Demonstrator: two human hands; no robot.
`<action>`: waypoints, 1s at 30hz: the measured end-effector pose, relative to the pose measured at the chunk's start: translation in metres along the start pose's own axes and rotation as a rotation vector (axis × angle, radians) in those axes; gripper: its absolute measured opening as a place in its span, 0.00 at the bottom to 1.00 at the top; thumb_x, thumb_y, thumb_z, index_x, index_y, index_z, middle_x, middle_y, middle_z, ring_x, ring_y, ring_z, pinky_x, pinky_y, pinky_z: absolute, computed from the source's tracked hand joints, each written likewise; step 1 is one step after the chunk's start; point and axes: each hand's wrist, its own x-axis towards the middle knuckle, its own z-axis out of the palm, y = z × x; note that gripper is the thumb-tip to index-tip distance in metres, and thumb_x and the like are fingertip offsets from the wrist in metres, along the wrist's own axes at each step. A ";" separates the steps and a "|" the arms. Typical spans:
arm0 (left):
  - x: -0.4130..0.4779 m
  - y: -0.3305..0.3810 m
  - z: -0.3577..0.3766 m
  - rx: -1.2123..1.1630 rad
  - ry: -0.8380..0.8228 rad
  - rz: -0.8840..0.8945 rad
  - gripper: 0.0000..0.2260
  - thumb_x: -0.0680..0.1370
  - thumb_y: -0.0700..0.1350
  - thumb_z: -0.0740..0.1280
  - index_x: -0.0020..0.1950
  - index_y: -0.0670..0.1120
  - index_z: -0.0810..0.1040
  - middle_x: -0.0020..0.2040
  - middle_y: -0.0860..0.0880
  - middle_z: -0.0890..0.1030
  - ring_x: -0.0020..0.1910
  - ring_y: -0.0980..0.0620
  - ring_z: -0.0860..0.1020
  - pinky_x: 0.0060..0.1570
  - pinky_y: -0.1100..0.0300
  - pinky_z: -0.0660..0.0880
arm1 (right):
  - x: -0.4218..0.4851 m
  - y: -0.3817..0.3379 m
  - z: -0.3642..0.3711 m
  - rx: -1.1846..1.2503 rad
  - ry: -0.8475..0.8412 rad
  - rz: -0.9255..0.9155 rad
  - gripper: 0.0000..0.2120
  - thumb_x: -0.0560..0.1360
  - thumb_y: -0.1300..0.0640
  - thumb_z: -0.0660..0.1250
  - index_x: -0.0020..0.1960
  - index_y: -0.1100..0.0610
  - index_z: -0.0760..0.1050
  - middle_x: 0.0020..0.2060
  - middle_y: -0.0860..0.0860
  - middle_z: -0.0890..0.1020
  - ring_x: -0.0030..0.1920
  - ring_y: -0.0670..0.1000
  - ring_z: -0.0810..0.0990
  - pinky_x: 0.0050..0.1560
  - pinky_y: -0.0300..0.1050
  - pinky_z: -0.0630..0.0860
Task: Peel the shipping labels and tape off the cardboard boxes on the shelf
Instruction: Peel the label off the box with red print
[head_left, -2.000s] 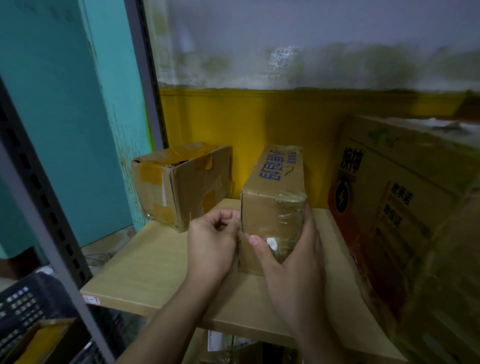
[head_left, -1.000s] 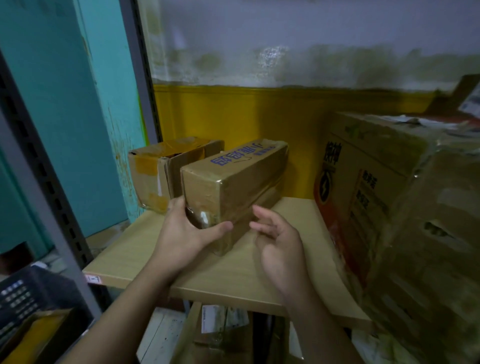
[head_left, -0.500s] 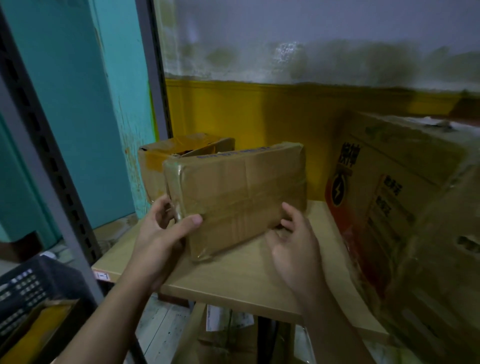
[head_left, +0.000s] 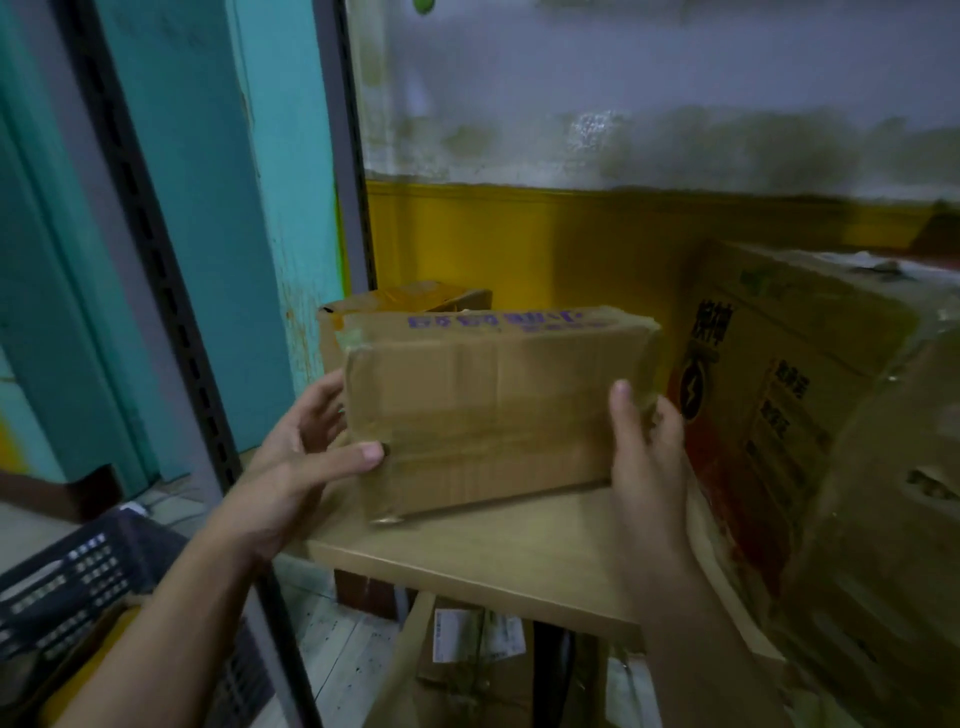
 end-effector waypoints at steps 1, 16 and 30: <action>0.000 0.005 -0.003 0.108 -0.026 -0.002 0.40 0.62 0.43 0.79 0.72 0.51 0.70 0.68 0.48 0.77 0.68 0.48 0.74 0.64 0.47 0.72 | 0.000 -0.001 0.000 0.084 0.002 0.035 0.38 0.70 0.31 0.61 0.75 0.46 0.60 0.66 0.47 0.72 0.61 0.50 0.74 0.53 0.47 0.72; -0.003 0.022 0.002 0.105 0.105 -0.104 0.41 0.59 0.70 0.76 0.69 0.57 0.73 0.62 0.51 0.81 0.60 0.49 0.80 0.60 0.45 0.75 | -0.017 0.002 0.006 0.329 -0.046 -0.202 0.16 0.75 0.49 0.69 0.61 0.41 0.72 0.53 0.39 0.82 0.53 0.38 0.81 0.48 0.35 0.76; -0.013 0.046 0.018 0.250 0.101 -0.185 0.38 0.56 0.69 0.75 0.58 0.48 0.77 0.49 0.49 0.86 0.46 0.53 0.84 0.40 0.58 0.78 | -0.011 -0.061 -0.002 0.279 0.142 -0.440 0.29 0.68 0.34 0.63 0.62 0.49 0.76 0.59 0.51 0.80 0.60 0.50 0.78 0.63 0.58 0.74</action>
